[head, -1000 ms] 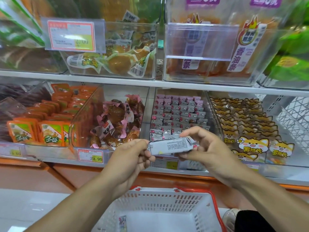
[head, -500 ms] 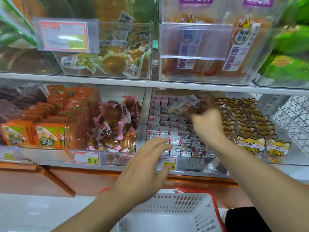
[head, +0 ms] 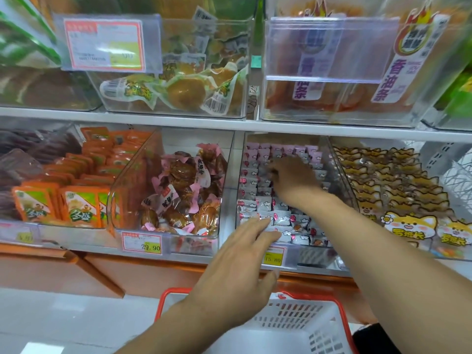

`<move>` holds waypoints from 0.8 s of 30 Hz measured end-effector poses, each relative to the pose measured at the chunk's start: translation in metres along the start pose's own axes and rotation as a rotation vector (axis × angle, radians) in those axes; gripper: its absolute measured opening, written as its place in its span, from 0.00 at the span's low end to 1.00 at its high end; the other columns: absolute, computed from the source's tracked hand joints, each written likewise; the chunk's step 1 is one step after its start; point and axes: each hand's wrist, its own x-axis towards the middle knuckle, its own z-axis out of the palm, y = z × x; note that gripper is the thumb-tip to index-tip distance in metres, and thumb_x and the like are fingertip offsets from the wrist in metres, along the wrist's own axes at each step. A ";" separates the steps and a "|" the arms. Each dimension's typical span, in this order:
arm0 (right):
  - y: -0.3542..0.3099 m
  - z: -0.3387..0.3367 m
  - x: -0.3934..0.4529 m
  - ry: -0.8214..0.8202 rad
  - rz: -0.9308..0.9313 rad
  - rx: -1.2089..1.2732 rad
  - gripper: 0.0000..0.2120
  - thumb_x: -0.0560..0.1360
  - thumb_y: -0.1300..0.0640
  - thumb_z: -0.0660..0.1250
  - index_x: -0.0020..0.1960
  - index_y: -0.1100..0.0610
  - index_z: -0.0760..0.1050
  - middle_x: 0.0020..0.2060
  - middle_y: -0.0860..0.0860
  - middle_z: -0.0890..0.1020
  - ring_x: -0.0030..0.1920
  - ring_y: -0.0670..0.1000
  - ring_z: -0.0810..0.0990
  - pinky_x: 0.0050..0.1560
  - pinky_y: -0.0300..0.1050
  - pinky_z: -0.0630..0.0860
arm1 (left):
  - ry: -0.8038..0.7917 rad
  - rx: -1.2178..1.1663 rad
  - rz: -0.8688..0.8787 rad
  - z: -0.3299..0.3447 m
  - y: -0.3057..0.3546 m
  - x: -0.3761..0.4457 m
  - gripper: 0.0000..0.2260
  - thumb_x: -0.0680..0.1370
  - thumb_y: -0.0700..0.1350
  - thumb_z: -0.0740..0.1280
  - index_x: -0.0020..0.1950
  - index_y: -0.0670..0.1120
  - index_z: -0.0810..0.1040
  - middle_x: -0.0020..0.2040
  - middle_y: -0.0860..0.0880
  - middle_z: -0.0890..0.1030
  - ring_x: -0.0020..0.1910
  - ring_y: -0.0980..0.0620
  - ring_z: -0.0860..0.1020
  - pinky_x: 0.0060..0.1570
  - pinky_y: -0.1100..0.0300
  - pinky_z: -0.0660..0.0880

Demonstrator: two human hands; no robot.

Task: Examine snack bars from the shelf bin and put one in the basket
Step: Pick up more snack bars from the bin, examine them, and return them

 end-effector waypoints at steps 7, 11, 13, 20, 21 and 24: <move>-0.009 -0.001 0.011 0.131 0.018 0.050 0.13 0.81 0.60 0.63 0.58 0.50 0.83 0.59 0.53 0.84 0.60 0.57 0.81 0.67 0.52 0.75 | -0.003 0.006 0.001 0.001 0.000 -0.003 0.28 0.80 0.56 0.65 0.78 0.60 0.59 0.79 0.63 0.51 0.79 0.64 0.45 0.76 0.62 0.46; -0.020 -0.002 0.012 0.239 -0.023 0.158 0.11 0.81 0.58 0.65 0.59 0.52 0.83 0.58 0.50 0.85 0.59 0.52 0.81 0.67 0.52 0.75 | -0.012 0.011 0.014 0.000 -0.002 -0.004 0.27 0.79 0.55 0.66 0.77 0.59 0.61 0.79 0.63 0.51 0.79 0.63 0.44 0.77 0.61 0.46; -0.023 0.005 0.012 0.196 -0.056 0.093 0.10 0.81 0.57 0.65 0.58 0.50 0.83 0.57 0.50 0.85 0.60 0.54 0.80 0.71 0.54 0.71 | -0.021 0.018 0.018 0.000 -0.003 -0.006 0.27 0.79 0.55 0.66 0.76 0.59 0.61 0.80 0.63 0.50 0.78 0.63 0.44 0.76 0.63 0.45; -0.029 0.015 0.011 0.271 -0.027 0.040 0.09 0.80 0.59 0.66 0.46 0.47 0.80 0.49 0.46 0.85 0.57 0.53 0.80 0.69 0.55 0.68 | -0.018 -0.015 0.031 -0.004 -0.005 -0.009 0.23 0.79 0.54 0.65 0.74 0.58 0.67 0.80 0.64 0.52 0.78 0.66 0.43 0.72 0.70 0.41; -0.032 0.012 0.011 0.316 -0.040 0.122 0.09 0.80 0.59 0.65 0.45 0.48 0.79 0.48 0.45 0.85 0.55 0.51 0.81 0.64 0.54 0.73 | -0.009 -0.029 0.030 -0.005 -0.006 -0.009 0.22 0.79 0.54 0.65 0.73 0.58 0.68 0.79 0.64 0.53 0.78 0.66 0.44 0.74 0.68 0.44; -0.036 -0.002 0.009 0.423 -0.013 0.474 0.10 0.81 0.58 0.62 0.44 0.49 0.78 0.42 0.42 0.83 0.45 0.39 0.82 0.45 0.39 0.78 | 0.045 -0.049 0.022 -0.009 -0.005 -0.011 0.18 0.79 0.53 0.65 0.70 0.58 0.73 0.78 0.64 0.59 0.78 0.66 0.49 0.77 0.62 0.52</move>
